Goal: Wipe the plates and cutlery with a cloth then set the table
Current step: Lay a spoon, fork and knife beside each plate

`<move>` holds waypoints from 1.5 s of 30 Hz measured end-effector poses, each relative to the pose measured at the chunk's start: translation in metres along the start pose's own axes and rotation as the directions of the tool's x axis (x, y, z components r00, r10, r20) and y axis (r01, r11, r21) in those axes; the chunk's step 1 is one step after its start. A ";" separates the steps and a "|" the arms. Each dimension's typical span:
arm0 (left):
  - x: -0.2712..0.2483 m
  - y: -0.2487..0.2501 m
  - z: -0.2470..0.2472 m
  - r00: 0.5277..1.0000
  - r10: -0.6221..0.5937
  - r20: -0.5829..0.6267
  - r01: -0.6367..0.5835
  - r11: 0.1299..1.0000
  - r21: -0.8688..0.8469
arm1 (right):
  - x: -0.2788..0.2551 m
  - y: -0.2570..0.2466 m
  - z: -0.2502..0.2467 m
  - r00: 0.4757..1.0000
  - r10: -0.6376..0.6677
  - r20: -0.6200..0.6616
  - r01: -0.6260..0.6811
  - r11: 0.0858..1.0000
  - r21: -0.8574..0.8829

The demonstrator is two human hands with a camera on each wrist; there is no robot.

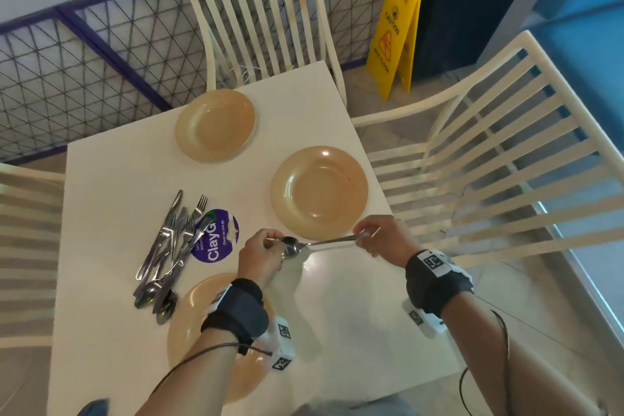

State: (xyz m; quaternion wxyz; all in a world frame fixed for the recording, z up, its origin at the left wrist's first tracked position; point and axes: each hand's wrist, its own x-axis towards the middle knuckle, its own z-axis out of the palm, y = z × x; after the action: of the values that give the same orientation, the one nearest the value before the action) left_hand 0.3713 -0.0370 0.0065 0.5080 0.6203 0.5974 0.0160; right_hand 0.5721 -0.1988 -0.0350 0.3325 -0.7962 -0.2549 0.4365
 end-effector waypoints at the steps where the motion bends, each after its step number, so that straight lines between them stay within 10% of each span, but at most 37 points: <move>1: 0.004 0.005 -0.004 1.000 0.021 -0.012 -0.021 1.000 -0.013 | 0.004 -0.008 -0.006 1.000 -0.009 -0.008 0.009 0.998 0.062; 11: 0.094 0.070 -0.020 0.967 0.009 -0.256 -0.076 0.965 -0.252 | 0.112 -0.085 -0.045 0.994 0.087 -0.063 -0.047 0.876 0.480; 24: 0.201 0.107 -0.001 0.961 -0.046 -0.271 -0.015 0.975 -0.220 | 0.234 -0.102 -0.037 0.901 0.289 -0.323 -0.228 0.950 0.213; 45: 0.214 0.090 -0.006 0.983 -0.133 -0.129 0.077 0.928 -0.365 | 0.230 -0.113 -0.038 0.911 0.147 -0.385 -0.240 0.949 -0.204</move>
State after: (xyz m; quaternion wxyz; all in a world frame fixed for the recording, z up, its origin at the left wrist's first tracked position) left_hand 0.4942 0.1492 -0.0576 0.5657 0.4812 0.6538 0.1446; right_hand 0.7042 0.0229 -0.0552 0.2273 -0.9198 -0.1603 0.2767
